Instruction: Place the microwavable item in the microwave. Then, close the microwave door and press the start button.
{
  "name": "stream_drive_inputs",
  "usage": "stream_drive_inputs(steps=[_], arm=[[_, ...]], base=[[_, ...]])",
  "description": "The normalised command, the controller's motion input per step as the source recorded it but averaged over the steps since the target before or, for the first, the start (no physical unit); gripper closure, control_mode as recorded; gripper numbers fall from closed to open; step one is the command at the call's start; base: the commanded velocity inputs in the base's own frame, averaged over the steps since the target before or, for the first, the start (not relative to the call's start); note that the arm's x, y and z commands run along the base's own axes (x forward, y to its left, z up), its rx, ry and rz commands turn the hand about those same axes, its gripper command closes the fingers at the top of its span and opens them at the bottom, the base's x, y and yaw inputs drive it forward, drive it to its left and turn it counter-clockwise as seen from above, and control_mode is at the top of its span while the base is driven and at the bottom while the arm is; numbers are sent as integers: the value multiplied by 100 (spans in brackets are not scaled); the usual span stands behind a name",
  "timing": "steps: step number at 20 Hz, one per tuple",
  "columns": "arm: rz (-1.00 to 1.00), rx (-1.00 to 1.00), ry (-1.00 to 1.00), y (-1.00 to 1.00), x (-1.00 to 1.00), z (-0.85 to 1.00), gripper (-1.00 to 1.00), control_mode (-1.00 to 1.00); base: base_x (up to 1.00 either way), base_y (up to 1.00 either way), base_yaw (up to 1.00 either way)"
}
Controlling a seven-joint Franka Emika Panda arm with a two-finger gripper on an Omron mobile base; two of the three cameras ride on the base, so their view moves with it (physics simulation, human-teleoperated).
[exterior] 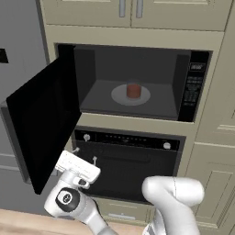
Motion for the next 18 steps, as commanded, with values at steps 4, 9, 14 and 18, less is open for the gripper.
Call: stream_drive_inputs(steps=[4, 9, 14, 18], arm=[[-10, -4, -1, 100, 0, -20, -100, -100], [-9, -3, -3, 100, 0, -11, -100, -100], [-10, -2, -31, 54, -9, 28, -100, -100], [-9, 0, -45, 1, -30, 42, -100, -100]], base=[[0, 0, 0], [0, 0, 0], [0, 0, 0], [0, 0, 0]])
